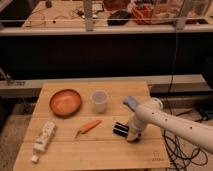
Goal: Place the eraser on the white sponge
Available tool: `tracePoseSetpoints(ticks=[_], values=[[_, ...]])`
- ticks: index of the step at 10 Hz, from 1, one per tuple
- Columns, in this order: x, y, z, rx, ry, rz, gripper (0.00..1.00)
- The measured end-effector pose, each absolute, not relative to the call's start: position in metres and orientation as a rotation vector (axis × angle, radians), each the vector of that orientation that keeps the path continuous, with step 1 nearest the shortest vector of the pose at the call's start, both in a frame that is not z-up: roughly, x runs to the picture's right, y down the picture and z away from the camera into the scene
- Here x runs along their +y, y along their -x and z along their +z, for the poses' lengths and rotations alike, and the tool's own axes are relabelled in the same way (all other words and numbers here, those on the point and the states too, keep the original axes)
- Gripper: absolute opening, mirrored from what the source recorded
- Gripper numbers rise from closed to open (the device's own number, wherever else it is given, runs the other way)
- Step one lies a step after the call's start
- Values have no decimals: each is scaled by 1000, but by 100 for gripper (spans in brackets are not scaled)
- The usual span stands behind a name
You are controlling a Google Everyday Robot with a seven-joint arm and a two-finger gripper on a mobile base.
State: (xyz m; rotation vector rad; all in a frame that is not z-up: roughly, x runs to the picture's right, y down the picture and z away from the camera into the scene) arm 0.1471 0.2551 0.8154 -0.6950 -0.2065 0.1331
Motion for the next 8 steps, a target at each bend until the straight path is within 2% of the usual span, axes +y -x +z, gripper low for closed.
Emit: tracePoseSetpoints(ticks=[3,6,8], values=[[251,-152,815,-199,694,125,2],[210,-159,810,-209,674,120,2],[206,-163,808,-205,670,118,2]])
